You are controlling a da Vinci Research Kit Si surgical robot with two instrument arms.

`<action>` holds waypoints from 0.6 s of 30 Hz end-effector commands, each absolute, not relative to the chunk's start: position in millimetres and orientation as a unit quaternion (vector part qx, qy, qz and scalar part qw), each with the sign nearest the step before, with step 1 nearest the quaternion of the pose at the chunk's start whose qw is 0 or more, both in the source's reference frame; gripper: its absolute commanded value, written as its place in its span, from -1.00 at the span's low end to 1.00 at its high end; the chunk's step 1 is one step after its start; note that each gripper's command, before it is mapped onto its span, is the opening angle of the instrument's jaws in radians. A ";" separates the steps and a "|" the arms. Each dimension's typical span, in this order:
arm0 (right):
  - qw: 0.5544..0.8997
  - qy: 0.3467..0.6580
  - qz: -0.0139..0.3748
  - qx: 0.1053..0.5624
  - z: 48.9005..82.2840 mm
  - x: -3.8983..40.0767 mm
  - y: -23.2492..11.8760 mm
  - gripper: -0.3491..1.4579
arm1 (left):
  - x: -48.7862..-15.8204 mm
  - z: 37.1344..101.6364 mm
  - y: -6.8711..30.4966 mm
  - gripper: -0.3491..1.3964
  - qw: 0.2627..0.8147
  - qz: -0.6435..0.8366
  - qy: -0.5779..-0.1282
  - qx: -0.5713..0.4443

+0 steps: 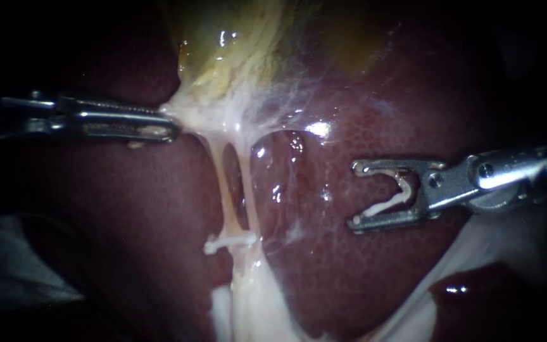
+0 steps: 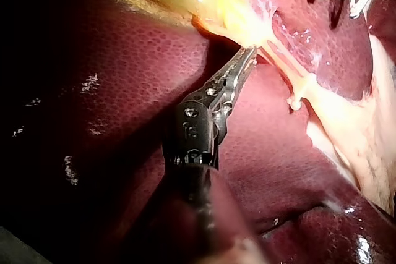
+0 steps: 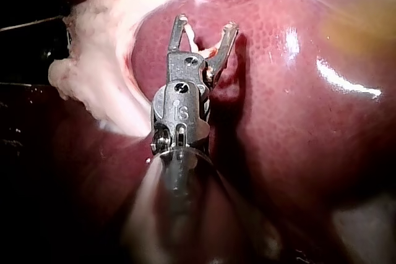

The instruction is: Clipping second clip left tube

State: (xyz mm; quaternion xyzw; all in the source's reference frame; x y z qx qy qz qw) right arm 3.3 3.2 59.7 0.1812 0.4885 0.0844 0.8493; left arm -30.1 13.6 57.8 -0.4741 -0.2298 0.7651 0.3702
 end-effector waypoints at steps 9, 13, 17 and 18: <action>0.838 0.500 0.072 0.207 59.1 6.0 2.5 -0.06 | -30.2 57.5 13.7 -1.00 0.371 0.764 -0.228 -0.476; 0.824 0.502 0.094 0.247 58.6 8.5 2.3 -0.06 | -30.3 57.5 13.7 -1.00 0.369 0.765 -0.227 -0.477; 0.816 0.503 0.102 0.267 58.6 10.7 2.3 -0.06 | -30.4 57.5 13.7 -1.00 0.369 0.765 -0.226 -0.477; 0.815 0.502 0.105 0.270 58.6 11.2 2.2 -0.06 | -30.5 57.5 13.7 -1.00 0.369 0.765 -0.226 -0.477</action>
